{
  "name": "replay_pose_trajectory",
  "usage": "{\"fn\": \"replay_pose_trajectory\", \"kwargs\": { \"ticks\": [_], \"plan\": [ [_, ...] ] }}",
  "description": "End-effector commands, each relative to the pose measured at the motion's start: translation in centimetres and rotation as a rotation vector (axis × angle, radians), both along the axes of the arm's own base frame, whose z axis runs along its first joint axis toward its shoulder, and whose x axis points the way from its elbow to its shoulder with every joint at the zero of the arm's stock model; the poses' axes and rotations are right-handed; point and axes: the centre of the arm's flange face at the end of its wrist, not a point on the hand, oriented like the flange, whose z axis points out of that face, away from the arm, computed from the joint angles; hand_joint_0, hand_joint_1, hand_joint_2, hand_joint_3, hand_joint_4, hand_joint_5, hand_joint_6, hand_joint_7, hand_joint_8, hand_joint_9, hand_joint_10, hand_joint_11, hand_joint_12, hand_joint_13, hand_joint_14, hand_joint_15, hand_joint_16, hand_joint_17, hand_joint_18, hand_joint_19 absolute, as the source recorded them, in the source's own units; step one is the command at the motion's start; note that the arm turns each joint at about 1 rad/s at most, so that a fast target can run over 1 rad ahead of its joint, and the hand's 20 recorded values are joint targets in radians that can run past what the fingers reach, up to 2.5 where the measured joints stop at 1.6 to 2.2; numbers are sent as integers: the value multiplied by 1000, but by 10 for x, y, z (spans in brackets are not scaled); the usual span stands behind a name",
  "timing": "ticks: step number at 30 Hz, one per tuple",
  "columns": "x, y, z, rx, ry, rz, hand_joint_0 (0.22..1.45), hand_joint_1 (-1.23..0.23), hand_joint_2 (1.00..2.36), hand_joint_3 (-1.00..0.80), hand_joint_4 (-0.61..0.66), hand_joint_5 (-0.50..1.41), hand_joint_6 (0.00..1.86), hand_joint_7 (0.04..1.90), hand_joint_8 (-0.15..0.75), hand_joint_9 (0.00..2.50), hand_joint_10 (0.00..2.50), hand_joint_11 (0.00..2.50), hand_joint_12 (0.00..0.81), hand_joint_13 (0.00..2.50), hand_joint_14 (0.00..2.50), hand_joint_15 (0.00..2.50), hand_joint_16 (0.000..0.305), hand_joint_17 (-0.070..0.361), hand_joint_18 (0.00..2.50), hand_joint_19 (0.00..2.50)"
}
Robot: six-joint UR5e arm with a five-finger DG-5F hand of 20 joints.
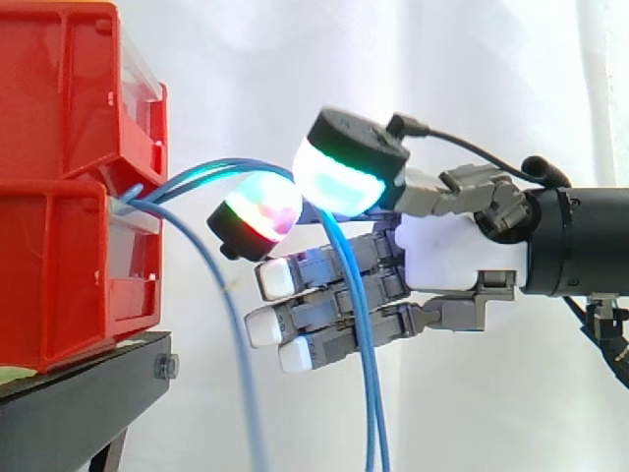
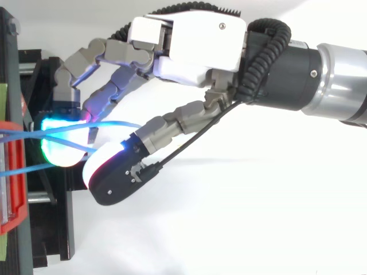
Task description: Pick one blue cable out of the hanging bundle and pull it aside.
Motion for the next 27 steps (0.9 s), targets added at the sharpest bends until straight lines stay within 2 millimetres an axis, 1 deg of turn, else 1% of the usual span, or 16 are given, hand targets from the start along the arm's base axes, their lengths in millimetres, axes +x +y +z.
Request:
{"fn": "replay_pose_trajectory", "kwargs": {
  "ticks": [1, 3, 4, 5, 7, 8, 9, 11, 16, 17, 19, 21, 22, 23, 25, 27],
  "plan": [
    [0, 0, 0, -3, -1, 1, 483, -674, 1000, -500, 32, -137, 923, 756, 260, 934, 18, 547, 308, 751, 17, 441, 48, 107, 636, 405],
    [0, 0, 0, -3, 0, 1, 479, -588, 1000, -500, 39, -136, 916, 761, 265, 945, 18, 537, 313, 758, 17, 438, 49, 110, 631, 418],
    [0, 0, 0, -3, 0, 1, 507, -458, 1000, -500, 30, -134, 906, 781, 261, 952, 18, 535, 308, 754, 18, 448, 47, 106, 612, 440],
    [0, 0, 0, -3, 0, 1, 538, -414, 1000, -500, 20, -134, 902, 796, 254, 947, 19, 530, 304, 752, 18, 455, 46, 103, 599, 451],
    [0, 0, 0, -3, 0, 1, 576, -402, 1000, -500, 11, -134, 899, 820, 250, 950, 17, 533, 294, 746, 20, 461, 44, 99, 587, 460],
    [0, -1, 0, -3, 0, 0, 611, -462, 1008, -405, -3, -132, 900, 837, 252, 952, 18, 543, 292, 749, 21, 464, 44, 98, 585, 464],
    [0, -1, 0, -3, 0, 0, 611, -477, 1011, -375, -1, -132, 900, 845, 254, 954, 18, 551, 294, 750, 18, 462, 44, 98, 586, 464],
    [0, -1, 0, -2, 1, 0, 602, -567, 1017, -253, -3, -133, 905, 892, 257, 952, 20, 556, 298, 749, 21, 462, 44, 100, 595, 457],
    [0, -1, 0, -2, 3, 0, 609, -684, 1016, -152, 8, -133, 918, 868, 270, 942, 19, 556, 310, 753, 18, 449, 47, 106, 623, 428],
    [-1, -2, 0, -2, 3, -2, 646, -769, 1021, -123, -38, -144, 936, 876, 252, 913, 20, 567, 296, 739, 18, 453, 44, 100, 601, 437],
    [0, -3, 0, -2, 0, 1, 672, -800, 1022, -130, -76, -148, 946, 903, 247, 907, 18, 565, 295, 735, 18, 447, 44, 99, 604, 426],
    [0, -3, 0, -2, 0, 4, 700, -829, 1021, -181, -107, -155, 956, 846, 232, 887, 18, 562, 290, 725, 18, 440, 44, 98, 604, 412],
    [0, -4, 0, -3, 0, 6, 742, -874, 1016, -283, -129, -156, 957, 850, 230, 885, 20, 567, 286, 720, 18, 438, 43, 97, 602, 401],
    [0, -5, 1, -7, 0, 6, 768, -864, 1006, -413, -139, -157, 958, 819, 228, 885, 18, 567, 280, 720, 17, 427, 42, 95, 606, 384],
    [0, -4, 1, -10, 1, 9, 780, -889, 1000, -500, -153, -155, 956, 844, 223, 885, 18, 565, 275, 723, 18, 424, 41, 93, 619, 374],
    [-1, -5, 0, -18, 3, 13, 778, -904, 1000, -500, -174, -153, 956, 842, 221, 889, 17, 559, 276, 726, 17, 414, 41, 92, 636, 362]
  ]
}}
